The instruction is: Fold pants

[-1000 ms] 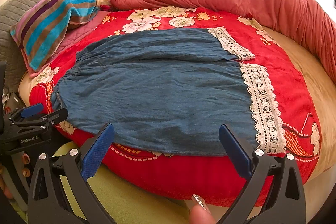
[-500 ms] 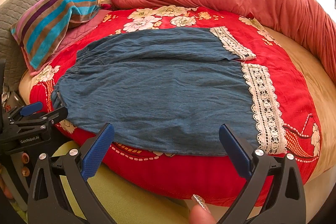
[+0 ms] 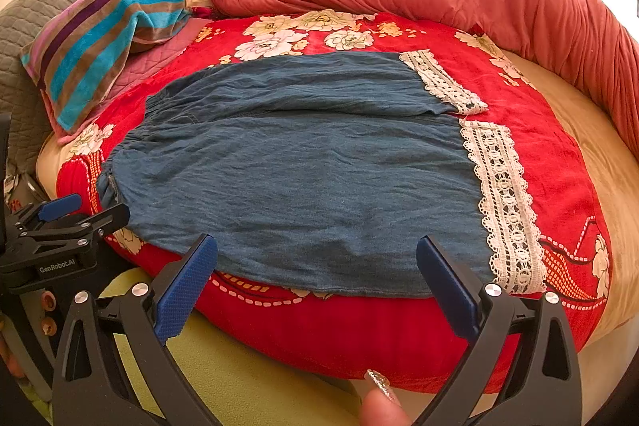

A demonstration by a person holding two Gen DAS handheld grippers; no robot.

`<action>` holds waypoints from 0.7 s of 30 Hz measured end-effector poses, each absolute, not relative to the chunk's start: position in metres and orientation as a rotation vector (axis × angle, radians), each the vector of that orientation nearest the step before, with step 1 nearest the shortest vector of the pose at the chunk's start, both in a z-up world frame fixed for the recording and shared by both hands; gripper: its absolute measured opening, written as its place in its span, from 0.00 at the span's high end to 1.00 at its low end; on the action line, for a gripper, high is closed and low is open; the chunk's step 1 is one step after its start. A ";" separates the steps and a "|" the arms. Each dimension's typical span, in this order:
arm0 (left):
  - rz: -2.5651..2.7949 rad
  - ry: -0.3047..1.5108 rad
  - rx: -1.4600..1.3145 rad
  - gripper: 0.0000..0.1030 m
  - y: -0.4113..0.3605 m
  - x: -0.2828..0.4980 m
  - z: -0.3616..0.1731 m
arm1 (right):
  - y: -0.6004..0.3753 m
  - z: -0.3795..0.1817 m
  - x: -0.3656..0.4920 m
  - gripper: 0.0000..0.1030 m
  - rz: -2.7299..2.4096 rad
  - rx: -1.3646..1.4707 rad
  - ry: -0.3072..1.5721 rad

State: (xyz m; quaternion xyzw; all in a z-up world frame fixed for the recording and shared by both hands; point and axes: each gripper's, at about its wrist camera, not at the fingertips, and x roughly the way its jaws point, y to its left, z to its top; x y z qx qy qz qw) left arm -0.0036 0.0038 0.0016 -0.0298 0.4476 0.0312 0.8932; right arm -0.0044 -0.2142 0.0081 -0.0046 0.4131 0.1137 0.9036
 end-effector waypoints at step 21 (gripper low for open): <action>0.053 0.952 -0.086 0.08 0.018 0.021 -0.001 | -0.198 0.014 0.023 0.04 0.287 -0.018 0.838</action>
